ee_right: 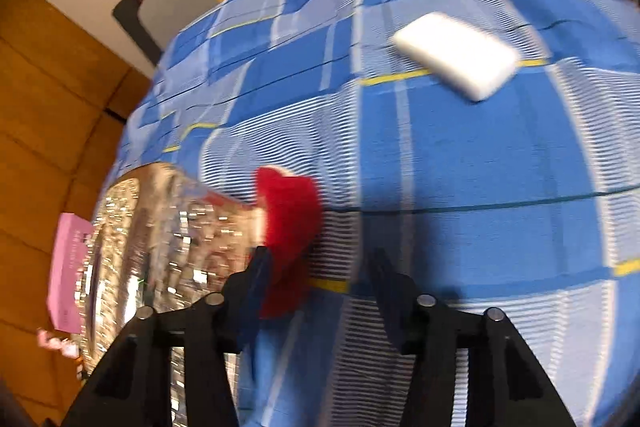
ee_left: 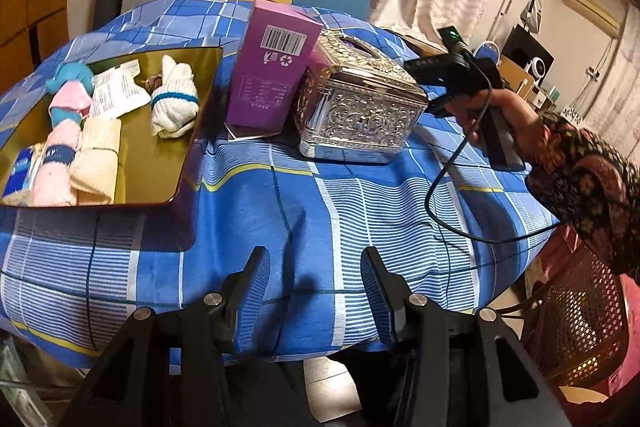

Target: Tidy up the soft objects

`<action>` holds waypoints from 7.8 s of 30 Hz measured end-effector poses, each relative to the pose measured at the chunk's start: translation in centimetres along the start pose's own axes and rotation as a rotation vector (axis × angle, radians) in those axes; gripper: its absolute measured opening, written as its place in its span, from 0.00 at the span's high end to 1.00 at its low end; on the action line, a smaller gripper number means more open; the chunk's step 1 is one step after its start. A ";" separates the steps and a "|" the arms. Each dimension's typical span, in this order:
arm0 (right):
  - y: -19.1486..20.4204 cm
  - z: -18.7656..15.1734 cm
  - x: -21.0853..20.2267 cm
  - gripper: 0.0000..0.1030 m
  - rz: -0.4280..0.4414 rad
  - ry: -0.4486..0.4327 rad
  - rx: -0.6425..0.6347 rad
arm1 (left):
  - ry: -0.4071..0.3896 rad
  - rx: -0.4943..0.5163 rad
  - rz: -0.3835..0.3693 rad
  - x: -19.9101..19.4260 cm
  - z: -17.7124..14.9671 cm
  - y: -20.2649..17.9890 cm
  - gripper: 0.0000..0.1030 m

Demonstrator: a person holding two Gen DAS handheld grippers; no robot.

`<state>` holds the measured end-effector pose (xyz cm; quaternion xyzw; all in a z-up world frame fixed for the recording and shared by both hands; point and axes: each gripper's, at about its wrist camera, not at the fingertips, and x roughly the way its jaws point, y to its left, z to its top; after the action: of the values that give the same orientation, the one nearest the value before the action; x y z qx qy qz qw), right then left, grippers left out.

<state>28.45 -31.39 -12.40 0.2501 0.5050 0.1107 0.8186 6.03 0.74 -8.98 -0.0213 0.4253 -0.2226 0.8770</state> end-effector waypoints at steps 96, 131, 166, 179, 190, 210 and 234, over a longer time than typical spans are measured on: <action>-15.0 -3.0 -13.7 0.49 -0.404 -0.207 0.013 | 0.070 0.151 0.064 21.8 18.3 -19.4 0.82; -7.1 -6.0 -18.9 0.49 -0.230 -0.423 -0.012 | -0.076 -0.202 0.278 -0.3 10.5 6.4 0.82; 28.6 -12.9 -9.0 0.49 0.168 -0.225 -0.518 | -0.061 -0.233 0.352 -4.5 3.1 12.9 0.58; 35.3 -11.7 7.5 0.47 0.051 -0.007 -0.557 | -0.067 -0.356 0.441 -6.2 2.1 16.0 0.58; 36.0 -10.3 11.1 0.28 -0.038 0.001 -0.556 | -0.103 -0.278 0.587 -6.8 2.9 14.6 0.58; 33.6 -15.2 2.0 0.13 -0.049 -0.113 -0.519 | -0.076 -0.291 0.626 -8.0 3.0 13.3 0.58; 29.0 -22.2 -8.0 0.00 -0.298 -0.289 -0.365 | -0.121 -0.184 0.543 -11.7 2.4 6.6 0.58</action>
<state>7.21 -3.53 0.78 0.0346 0.3857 0.0414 0.9211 4.06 11.12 -0.34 0.0007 0.3807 0.0614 0.9227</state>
